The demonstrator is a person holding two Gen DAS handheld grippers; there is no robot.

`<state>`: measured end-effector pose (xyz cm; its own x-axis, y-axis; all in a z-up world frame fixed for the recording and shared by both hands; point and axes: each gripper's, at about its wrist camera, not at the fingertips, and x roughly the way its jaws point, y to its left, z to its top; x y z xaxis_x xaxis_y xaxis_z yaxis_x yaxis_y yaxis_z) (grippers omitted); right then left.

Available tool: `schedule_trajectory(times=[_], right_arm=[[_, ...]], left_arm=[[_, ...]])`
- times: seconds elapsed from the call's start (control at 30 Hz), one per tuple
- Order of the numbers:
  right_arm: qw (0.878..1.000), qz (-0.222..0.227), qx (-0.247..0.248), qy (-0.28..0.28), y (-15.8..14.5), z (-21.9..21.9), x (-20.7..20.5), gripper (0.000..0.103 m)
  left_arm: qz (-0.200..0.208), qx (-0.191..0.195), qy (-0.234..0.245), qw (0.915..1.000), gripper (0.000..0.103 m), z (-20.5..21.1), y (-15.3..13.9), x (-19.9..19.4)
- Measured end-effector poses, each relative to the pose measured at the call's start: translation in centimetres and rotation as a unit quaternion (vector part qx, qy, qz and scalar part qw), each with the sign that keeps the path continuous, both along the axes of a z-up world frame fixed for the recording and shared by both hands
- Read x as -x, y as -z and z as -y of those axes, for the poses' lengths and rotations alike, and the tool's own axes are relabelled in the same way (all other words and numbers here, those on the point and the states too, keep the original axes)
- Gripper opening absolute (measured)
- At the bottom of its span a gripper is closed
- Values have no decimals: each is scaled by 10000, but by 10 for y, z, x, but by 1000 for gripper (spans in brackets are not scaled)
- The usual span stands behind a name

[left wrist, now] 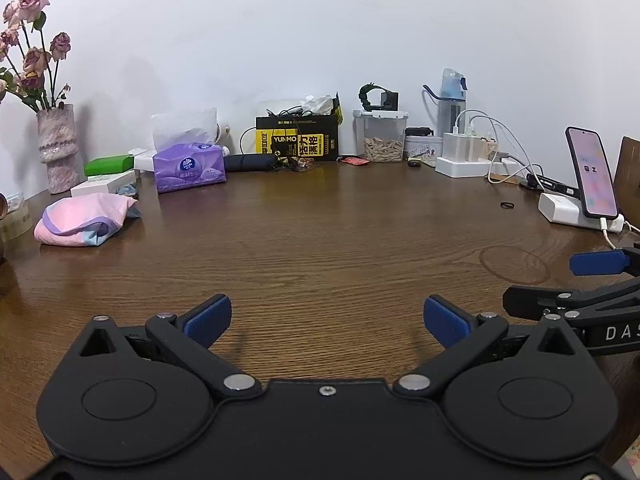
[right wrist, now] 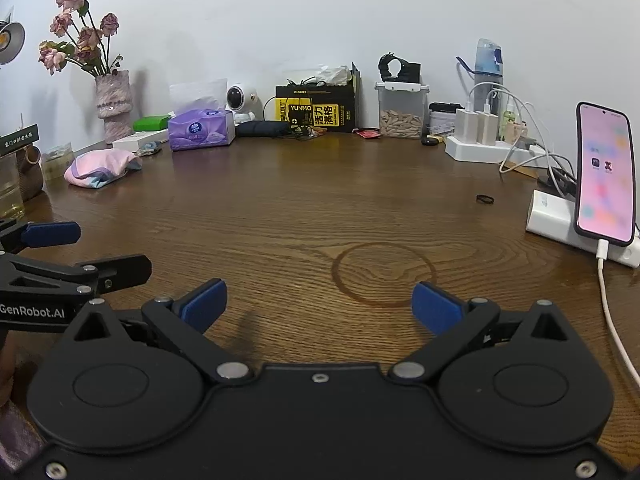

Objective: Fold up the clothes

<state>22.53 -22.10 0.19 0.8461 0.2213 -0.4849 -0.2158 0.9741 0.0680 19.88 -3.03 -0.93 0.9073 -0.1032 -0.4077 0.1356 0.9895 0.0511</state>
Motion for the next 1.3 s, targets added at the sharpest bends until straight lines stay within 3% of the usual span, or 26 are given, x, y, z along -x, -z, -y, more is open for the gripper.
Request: schedule_trajectory(times=[1.3], right_arm=[[9999,59,18,-149,-1,1,1,101]], left_arm=[[57,24,-19,10000,103,-1,0,2]])
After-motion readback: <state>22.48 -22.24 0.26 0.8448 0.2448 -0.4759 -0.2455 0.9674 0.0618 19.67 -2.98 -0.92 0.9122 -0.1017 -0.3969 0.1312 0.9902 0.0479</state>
